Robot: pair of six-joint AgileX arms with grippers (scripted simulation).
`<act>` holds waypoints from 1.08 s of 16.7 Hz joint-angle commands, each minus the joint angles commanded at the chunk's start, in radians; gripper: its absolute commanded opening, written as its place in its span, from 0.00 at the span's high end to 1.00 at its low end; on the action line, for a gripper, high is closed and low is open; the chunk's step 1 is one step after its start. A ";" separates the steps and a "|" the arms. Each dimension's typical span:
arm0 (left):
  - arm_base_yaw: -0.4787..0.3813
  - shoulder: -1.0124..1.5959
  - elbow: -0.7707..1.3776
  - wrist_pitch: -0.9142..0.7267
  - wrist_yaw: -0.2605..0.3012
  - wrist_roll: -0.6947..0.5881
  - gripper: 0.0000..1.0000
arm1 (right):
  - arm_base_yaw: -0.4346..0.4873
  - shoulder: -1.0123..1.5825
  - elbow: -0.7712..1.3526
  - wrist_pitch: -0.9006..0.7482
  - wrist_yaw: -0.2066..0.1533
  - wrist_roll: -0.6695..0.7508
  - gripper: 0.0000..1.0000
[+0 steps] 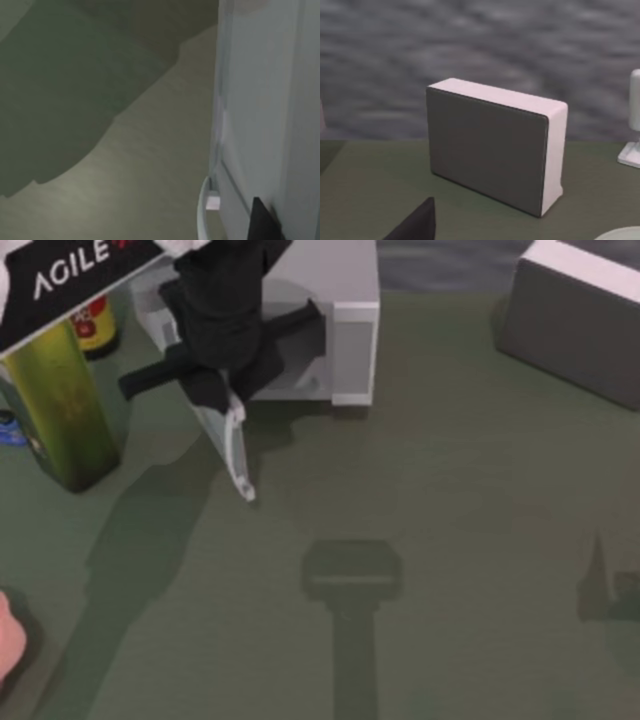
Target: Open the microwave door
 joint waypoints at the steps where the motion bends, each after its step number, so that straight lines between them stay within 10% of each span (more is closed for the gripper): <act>1: 0.006 0.009 0.023 -0.020 0.012 0.003 1.00 | 0.000 0.000 0.000 0.000 0.000 0.000 0.00; 9: 0.056 0.120 0.283 -0.257 0.155 0.063 1.00 | 0.000 0.000 0.000 0.000 0.000 0.000 0.00; 18: 0.057 0.116 0.237 -0.221 0.161 0.065 1.00 | 0.000 0.000 0.000 0.000 0.000 0.000 0.00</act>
